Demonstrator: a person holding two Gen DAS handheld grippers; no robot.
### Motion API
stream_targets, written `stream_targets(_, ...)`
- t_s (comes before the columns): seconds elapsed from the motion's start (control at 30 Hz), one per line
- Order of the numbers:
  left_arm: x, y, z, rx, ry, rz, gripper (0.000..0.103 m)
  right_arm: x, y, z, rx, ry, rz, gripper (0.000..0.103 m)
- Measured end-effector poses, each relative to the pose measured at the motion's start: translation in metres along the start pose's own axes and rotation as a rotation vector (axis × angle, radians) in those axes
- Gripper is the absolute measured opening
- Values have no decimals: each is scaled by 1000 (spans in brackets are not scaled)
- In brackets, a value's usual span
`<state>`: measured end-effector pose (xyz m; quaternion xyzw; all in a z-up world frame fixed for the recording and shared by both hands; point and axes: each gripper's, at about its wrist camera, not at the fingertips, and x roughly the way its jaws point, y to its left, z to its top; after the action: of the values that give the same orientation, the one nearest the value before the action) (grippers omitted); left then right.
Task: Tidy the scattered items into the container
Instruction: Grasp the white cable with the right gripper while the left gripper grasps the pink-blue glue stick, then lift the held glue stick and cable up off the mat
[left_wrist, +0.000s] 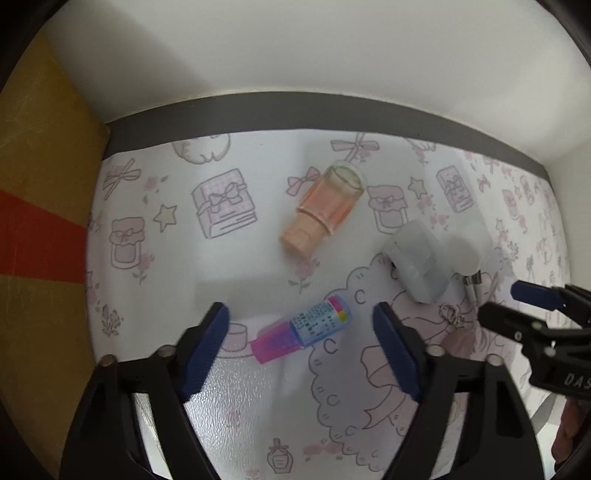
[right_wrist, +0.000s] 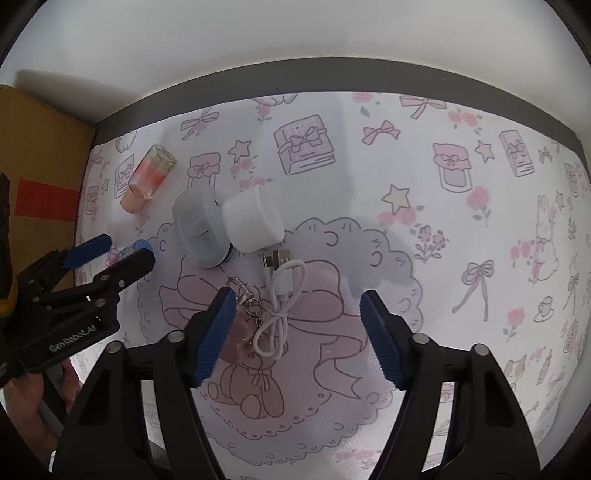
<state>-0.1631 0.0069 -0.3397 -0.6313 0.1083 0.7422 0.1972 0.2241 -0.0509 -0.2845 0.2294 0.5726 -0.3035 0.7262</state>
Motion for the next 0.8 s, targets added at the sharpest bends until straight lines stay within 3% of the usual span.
stream_targets(0.1,0,-2,-2,17,-5,9,63,6,0,1,-7,18,4,55)
stream_targets(0.23,-2,-2,-4,27,-11,8,53,9,2,0,-20,19,-13,45)
stream_targets(0.3,-3,-3,-6,34,-10,4,45,9,3,-1,-25,16,-12,21)
stream_targets(0.43,-6,0,-10,26,-1,-30,33,10,7,-3,-53,27,9,16)
stream_targets(0.6,-8,2,-15,1,17,-115,32,5,4,-8,-33,17,39,12)
stream_targets(0.8,-23,-6,-16,23,-7,-139,32,-10,-4,-12,-35,-4,48,12)
